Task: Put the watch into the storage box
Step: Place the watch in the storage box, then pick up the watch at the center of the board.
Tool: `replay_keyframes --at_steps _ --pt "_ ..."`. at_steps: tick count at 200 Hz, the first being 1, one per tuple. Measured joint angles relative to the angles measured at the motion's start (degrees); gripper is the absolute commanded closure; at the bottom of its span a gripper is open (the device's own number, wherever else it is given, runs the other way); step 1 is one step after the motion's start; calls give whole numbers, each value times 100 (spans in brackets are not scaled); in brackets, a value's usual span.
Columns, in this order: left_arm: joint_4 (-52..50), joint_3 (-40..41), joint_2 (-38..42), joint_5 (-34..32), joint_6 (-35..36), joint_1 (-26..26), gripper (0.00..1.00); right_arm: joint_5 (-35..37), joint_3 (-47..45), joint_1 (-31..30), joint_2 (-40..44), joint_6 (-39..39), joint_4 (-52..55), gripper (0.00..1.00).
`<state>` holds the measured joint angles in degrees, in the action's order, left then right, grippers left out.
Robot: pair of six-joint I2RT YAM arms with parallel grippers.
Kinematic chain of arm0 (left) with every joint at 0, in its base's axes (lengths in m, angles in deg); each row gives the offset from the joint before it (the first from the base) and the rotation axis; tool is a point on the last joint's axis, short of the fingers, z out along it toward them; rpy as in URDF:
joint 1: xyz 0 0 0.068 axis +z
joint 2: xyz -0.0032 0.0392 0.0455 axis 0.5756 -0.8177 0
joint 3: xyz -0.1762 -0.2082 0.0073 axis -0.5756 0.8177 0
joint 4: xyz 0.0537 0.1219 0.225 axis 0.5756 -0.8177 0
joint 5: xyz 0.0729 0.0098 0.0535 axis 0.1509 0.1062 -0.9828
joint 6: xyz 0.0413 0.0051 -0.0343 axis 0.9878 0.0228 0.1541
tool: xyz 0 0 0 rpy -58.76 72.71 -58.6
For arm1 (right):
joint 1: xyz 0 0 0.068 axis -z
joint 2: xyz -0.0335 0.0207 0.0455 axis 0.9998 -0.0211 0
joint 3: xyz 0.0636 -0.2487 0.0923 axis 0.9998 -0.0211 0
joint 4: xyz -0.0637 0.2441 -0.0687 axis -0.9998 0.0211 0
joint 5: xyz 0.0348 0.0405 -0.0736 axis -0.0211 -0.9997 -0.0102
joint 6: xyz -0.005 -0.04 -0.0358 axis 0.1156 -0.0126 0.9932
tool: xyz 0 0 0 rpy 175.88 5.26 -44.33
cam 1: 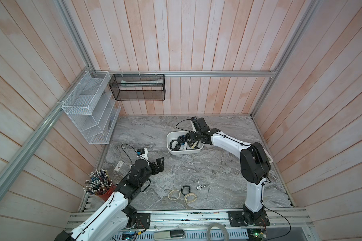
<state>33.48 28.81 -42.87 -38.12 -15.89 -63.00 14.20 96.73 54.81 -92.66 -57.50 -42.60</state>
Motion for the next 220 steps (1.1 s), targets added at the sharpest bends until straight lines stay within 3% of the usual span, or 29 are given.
replay_keyframes --at_steps 23,80,135,193,220 --pt "0 0 0 2 0 0 1 -133 -76 46 330 -42 -7 60" --pt "-136 11 22 138 -24 0 1 -450 -1438 129 2092 -306 -772 24" --pt "-337 254 431 339 -186 0 6 -732 -3713 129 3370 -743 -1751 22" --pt "-516 409 579 822 -396 -48 23 -745 -3884 129 3425 -927 -1982 22" --pt "-874 625 931 844 -535 -448 26 -745 -3884 129 3427 -951 -2050 22"
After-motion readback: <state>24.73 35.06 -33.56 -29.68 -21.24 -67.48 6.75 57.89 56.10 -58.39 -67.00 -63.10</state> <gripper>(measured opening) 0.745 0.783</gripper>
